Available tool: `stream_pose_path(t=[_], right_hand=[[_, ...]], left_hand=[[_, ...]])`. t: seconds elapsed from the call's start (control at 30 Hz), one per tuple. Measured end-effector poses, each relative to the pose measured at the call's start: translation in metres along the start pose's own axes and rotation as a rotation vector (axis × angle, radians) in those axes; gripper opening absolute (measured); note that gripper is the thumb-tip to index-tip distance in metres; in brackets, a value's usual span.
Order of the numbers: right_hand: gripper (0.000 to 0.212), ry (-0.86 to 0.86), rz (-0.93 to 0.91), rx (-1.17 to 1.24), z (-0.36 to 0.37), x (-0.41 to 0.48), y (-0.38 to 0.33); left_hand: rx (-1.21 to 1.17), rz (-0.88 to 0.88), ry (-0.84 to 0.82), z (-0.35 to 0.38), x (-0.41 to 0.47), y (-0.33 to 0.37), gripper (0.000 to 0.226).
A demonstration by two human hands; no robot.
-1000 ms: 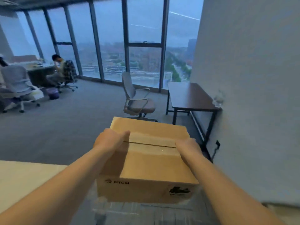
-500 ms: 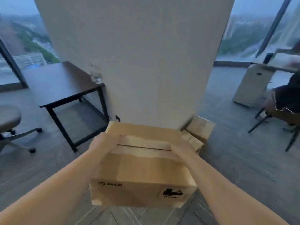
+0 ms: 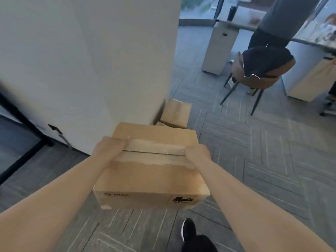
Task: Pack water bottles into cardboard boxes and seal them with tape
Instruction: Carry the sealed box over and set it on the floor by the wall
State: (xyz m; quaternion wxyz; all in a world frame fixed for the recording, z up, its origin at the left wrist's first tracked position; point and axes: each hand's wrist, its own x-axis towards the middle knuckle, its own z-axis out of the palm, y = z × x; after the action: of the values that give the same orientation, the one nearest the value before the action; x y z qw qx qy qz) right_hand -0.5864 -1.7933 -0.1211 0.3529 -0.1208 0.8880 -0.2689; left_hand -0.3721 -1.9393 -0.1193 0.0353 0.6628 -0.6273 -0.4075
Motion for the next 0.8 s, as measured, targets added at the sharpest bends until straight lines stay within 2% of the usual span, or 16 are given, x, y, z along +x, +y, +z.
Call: stream_pose_path(t=[0.2, 0.4, 0.5, 0.6, 0.8], right_hand=[[0.040, -0.114, 0.017, -0.153, 0.015, 0.139, -0.023], [0.041, -0.209, -0.083, -0.329, 0.043, 0.314, -0.039], [0.042, -0.162, -0.129, -0.360, 0.054, 0.375, -0.047], [0.038, -0.193, -0.193, -0.423, 0.076, 0.429, -0.064], [0.038, -0.260, -0.281, -0.477, 0.123, 0.490, -0.099]], left_hand=[[-0.075, -0.174, -0.007, 0.059, 0.084, 0.034, 0.086], [-0.267, -0.469, 0.140, 0.170, 0.178, 0.063, 0.069], [-0.423, -0.570, 0.221, 0.216, 0.209, 0.069, 0.075], [-0.528, -0.695, 0.280, 0.250, 0.236, 0.071, 0.081], [-0.675, -0.665, 0.410, 0.269, 0.287, 0.059, 0.077]])
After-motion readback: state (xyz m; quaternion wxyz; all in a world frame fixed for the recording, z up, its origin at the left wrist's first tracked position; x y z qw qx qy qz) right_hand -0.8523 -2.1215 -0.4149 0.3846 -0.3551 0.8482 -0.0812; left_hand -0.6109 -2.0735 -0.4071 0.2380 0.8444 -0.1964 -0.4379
